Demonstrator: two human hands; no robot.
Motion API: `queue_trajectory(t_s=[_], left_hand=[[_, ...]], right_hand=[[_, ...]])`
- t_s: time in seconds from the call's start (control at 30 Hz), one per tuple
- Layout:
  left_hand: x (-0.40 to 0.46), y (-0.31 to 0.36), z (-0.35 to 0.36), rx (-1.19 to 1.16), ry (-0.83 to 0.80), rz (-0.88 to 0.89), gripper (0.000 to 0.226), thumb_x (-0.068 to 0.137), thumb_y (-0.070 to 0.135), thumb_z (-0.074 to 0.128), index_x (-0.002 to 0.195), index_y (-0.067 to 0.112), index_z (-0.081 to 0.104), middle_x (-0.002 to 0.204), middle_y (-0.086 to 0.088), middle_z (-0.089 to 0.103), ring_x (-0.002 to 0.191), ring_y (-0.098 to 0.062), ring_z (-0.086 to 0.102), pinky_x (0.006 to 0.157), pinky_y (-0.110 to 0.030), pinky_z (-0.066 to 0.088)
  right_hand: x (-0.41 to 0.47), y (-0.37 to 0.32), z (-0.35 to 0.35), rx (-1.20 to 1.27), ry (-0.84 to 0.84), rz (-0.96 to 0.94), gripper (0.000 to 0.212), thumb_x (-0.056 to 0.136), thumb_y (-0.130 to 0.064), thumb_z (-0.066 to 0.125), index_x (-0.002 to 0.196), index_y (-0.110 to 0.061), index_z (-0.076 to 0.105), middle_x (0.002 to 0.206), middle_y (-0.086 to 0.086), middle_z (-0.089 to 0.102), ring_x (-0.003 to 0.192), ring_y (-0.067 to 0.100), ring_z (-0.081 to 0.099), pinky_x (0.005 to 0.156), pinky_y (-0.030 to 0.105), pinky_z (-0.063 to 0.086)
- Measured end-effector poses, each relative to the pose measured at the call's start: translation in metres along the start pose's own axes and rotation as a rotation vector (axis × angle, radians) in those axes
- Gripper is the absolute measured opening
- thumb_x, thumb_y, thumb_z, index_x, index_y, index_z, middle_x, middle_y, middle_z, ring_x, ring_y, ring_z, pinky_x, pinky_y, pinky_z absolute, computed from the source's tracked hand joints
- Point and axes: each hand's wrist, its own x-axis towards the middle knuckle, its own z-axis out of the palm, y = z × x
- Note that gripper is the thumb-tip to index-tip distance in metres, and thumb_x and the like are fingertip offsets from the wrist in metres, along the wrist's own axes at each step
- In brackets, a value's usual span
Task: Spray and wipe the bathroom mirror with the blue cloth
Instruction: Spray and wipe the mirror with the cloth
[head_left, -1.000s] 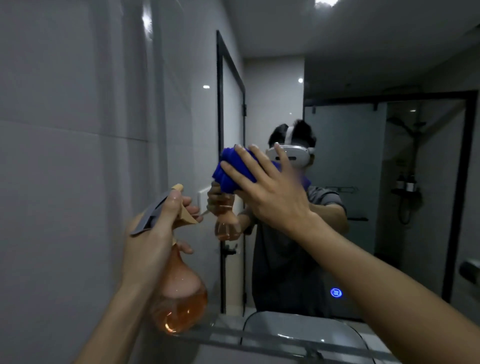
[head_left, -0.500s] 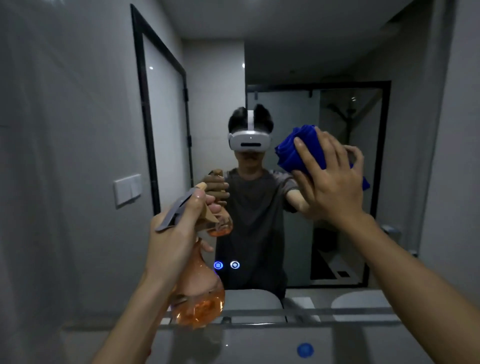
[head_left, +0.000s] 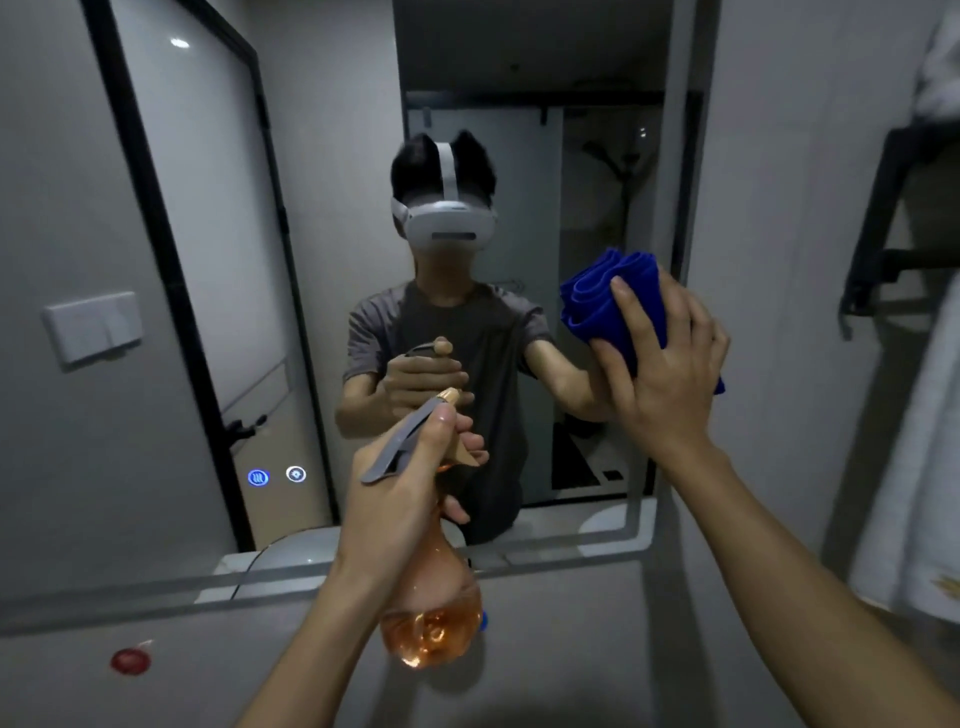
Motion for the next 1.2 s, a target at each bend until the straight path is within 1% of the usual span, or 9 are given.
queue_trajectory(t_s=[0.2, 0.37, 0.53, 0.63, 0.73, 0.83, 1.0, 1.13, 1.2], left_hand=[[-0.018, -0.036, 0.013, 0.034, -0.033, -0.110, 0.029, 0.096, 0.034, 0.056, 0.101, 0.011, 0.073, 0.085, -0.012, 0.076, 0.086, -0.026, 0.074, 0.050, -0.033, 0.051], [-0.019, -0.045, 0.018, 0.066, -0.044, -0.121, 0.035, 0.098, 0.035, 0.054, 0.094, 0.005, 0.071, 0.079, -0.016, 0.072, 0.082, -0.034, 0.072, 0.045, -0.029, 0.050], [-0.014, -0.046, 0.020, 0.056, -0.071, -0.100, 0.035, 0.098, 0.036, 0.053, 0.092, 0.006, 0.072, 0.078, -0.018, 0.070, 0.080, -0.036, 0.071, 0.045, -0.031, 0.050], [-0.012, -0.045, 0.019, 0.037, -0.110, -0.111, 0.031, 0.098, 0.035, 0.054, 0.100, 0.011, 0.074, 0.083, -0.015, 0.073, 0.081, -0.033, 0.072, 0.053, -0.038, 0.055], [-0.014, -0.047, 0.013, 0.053, -0.116, -0.114, 0.027, 0.096, 0.035, 0.056, 0.108, 0.018, 0.073, 0.090, -0.009, 0.075, 0.081, -0.027, 0.072, 0.063, -0.048, 0.060], [-0.017, -0.050, 0.005, 0.047, -0.104, -0.109, 0.030, 0.095, 0.036, 0.055, 0.110, 0.016, 0.072, 0.092, -0.010, 0.075, 0.090, -0.025, 0.072, 0.061, -0.042, 0.058], [-0.027, -0.055, 0.001, 0.002, -0.047, -0.142, 0.036, 0.092, 0.039, 0.057, 0.109, 0.011, 0.073, 0.094, -0.013, 0.077, 0.088, -0.027, 0.073, 0.059, -0.038, 0.056], [-0.032, -0.055, 0.000, 0.016, -0.055, -0.143, 0.035, 0.091, 0.039, 0.057, 0.108, 0.014, 0.074, 0.094, -0.011, 0.078, 0.068, -0.027, 0.070, 0.055, -0.031, 0.055], [-0.031, -0.054, -0.002, 0.014, -0.042, -0.146, 0.035, 0.091, 0.039, 0.057, 0.107, 0.013, 0.074, 0.094, -0.012, 0.078, 0.068, -0.028, 0.070, 0.057, -0.035, 0.056]], right_hand=[[-0.033, 0.017, -0.004, 0.048, 0.042, 0.088, 0.055, 0.095, -0.043, 0.065, 0.143, -0.025, 0.047, 0.149, 0.010, 0.046, 0.127, 0.029, 0.041, 0.100, 0.046, 0.036], [-0.035, 0.019, -0.012, -0.059, -0.013, 0.098, 0.054, 0.096, -0.051, 0.059, 0.144, -0.029, 0.047, 0.151, 0.003, 0.046, 0.120, 0.026, 0.038, 0.096, 0.044, 0.034], [-0.027, 0.014, -0.012, 0.071, -0.062, 0.189, 0.056, 0.092, -0.051, 0.061, 0.142, -0.032, 0.042, 0.153, 0.002, 0.038, 0.118, 0.026, 0.035, 0.097, 0.036, 0.032], [-0.015, 0.004, -0.007, 0.126, -0.009, 0.270, 0.056, 0.093, -0.050, 0.060, 0.142, -0.033, 0.040, 0.153, 0.005, 0.037, 0.118, 0.024, 0.035, 0.098, 0.030, 0.030], [-0.008, -0.011, -0.001, 0.129, 0.076, 0.379, 0.055, 0.094, -0.049, 0.058, 0.143, -0.033, 0.038, 0.151, 0.008, 0.042, 0.118, 0.022, 0.036, 0.100, 0.035, 0.034], [-0.012, -0.031, 0.003, 0.103, 0.128, 0.420, 0.056, 0.096, -0.058, 0.048, 0.144, -0.029, 0.045, 0.149, 0.010, 0.045, 0.117, 0.025, 0.039, 0.100, 0.040, 0.034], [-0.084, -0.070, 0.020, 0.034, -0.030, 0.016, 0.047, 0.101, -0.053, 0.042, 0.143, -0.032, 0.038, 0.146, 0.008, 0.033, 0.120, 0.032, 0.041, 0.094, 0.047, 0.037], [-0.183, -0.060, 0.020, 0.016, -0.282, -0.424, 0.071, 0.086, -0.037, 0.073, 0.147, -0.036, 0.035, 0.148, 0.008, 0.031, 0.120, 0.032, 0.041, 0.088, 0.045, 0.040], [-0.197, -0.042, 0.014, 0.021, -0.339, -0.441, 0.077, 0.081, -0.035, 0.077, 0.146, -0.038, 0.036, 0.147, 0.006, 0.032, 0.116, 0.031, 0.042, 0.087, 0.045, 0.039]])
